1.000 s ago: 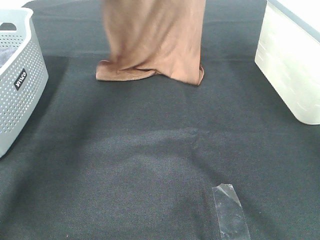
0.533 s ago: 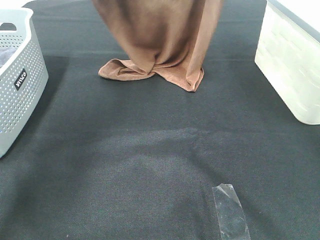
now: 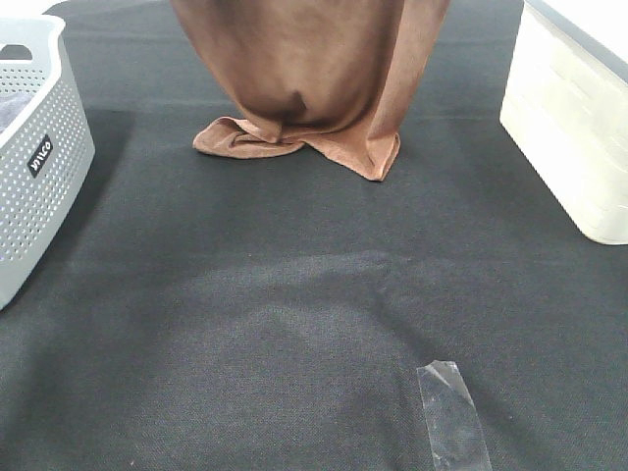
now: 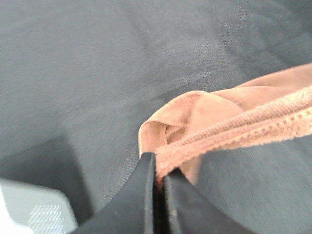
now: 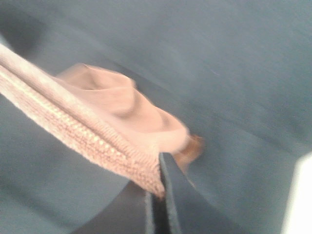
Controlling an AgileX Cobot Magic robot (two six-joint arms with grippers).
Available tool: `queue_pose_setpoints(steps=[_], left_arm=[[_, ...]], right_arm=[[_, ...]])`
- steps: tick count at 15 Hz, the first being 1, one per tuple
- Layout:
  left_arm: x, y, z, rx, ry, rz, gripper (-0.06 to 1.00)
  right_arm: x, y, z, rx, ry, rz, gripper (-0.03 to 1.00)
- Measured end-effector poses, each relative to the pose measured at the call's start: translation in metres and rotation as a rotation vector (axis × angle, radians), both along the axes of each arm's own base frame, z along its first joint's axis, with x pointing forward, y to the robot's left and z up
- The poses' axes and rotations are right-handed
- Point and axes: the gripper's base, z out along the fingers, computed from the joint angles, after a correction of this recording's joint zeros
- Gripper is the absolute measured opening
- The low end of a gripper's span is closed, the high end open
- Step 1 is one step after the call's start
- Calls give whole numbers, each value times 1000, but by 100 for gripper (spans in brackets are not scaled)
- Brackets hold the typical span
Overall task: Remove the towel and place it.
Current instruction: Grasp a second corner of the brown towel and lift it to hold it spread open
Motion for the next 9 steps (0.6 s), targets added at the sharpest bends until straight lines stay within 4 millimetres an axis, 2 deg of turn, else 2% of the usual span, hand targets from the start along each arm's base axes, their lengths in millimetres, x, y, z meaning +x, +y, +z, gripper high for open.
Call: queue_pose_setpoints(steps=[2,3,6,8,9], left_arm=[[-27,3,15,-40,46,-23,0],[-40,0,16,-41,74,-39,0],[-89,-15,9,8,175,-100,0],[-125,-18,10,8,211,-122,0],[-142,-17,12,-3,223,-125,0]], right_arm=[[-27,-5,8,20,52,15,1],[-38,-8,5,10,88,15,1],[-79,-21,-2,-14,170,12,1],[-106,-28,-1,-14,194,14,1],[-133,-34,-3,-3,221,20,1]])
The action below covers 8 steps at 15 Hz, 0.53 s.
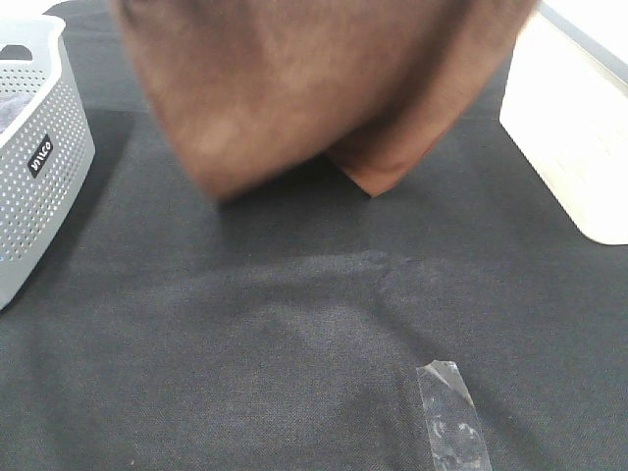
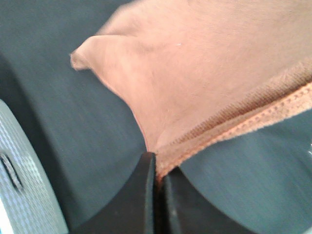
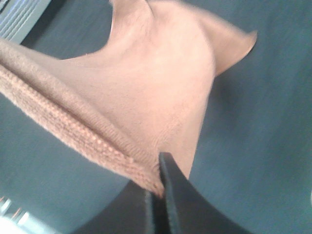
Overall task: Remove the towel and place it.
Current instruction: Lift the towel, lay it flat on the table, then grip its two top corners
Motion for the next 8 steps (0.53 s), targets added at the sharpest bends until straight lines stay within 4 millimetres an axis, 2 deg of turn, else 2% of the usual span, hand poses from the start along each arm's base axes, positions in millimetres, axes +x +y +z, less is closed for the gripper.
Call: queue_pose_setpoints(steps=[1,2,7,8], left_arm=[[-9,2,0,-9,9,1,0],[-23,6,-2,-24,31,5,0],[-98,32,-16,-144,119,-8,0],[-110,36,-18,-169,132,-12,0]], right_arm=[[-9,-2,-1,5,10,3,1],[-28,-5,-4,18,25,8,1],[-95,-17,-24,92,106,-13,1],[-103,-19,-27,104,116,-24,1]])
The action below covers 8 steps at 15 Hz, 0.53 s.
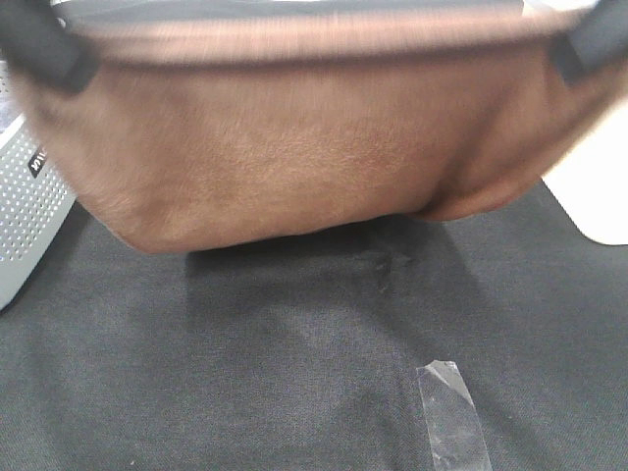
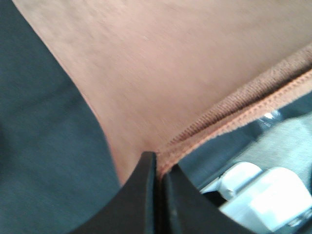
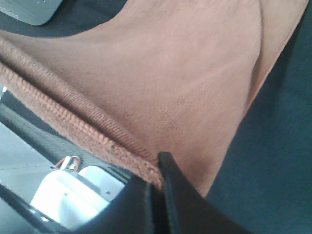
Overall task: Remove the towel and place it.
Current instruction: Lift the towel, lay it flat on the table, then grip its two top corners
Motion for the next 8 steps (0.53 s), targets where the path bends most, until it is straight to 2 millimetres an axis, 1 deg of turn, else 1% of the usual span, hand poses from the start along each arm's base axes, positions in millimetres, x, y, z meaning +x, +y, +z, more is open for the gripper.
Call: queue_pose_setpoints(steps=[4,6,8], left_arm=[[-38,14,-13,-66,51,-10,0],[-53,19,-23,-88,84,-13,0],[-64,20,-35,-119,140,-17,0]], right_arm=[[-36,-5,-14,72,50,-15,1],[-53,-7,-30,106,104,-26,1],[-66,-10,-45,112,141,-32,1]])
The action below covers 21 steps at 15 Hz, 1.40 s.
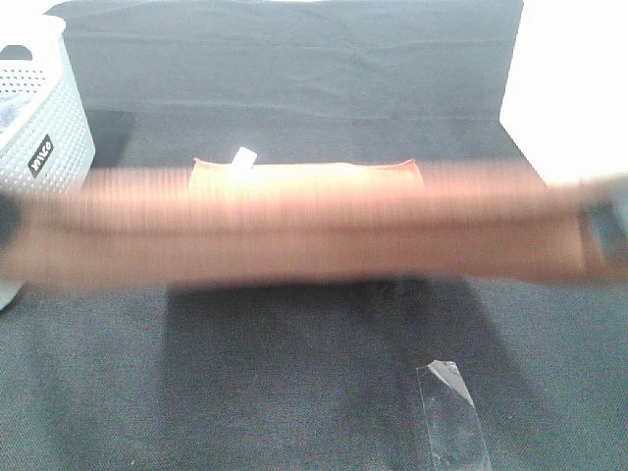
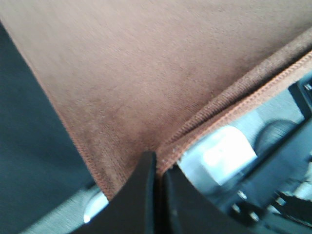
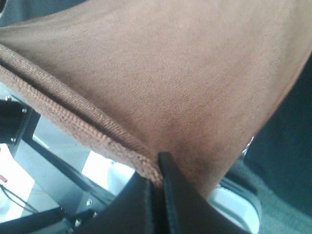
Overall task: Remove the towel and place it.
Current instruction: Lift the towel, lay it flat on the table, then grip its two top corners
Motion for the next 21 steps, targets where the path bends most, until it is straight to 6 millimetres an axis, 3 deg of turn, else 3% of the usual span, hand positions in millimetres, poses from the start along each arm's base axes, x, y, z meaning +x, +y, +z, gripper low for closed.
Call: queue_pose_setpoints(steps=[5,8,11,17,21], left_arm=[[-17,-2,-49,-20,202,-20,0],[-33,0,-87,-25,375,-4,0],[-40,1,-99,-31,437,6,0],[-36,0,-109,-7,475,4,0],[-16,-11,-142,84,615,-27,0]], right_arm=[[-15,-3,-27,-2,93,-15,1],[-33,-4,-56,27,203,-13,1],[-39,-5,-68,23,245,-11,1],[-15,0,-92,-63,408,9,1],[2,4,-114,-122,518,67,1]])
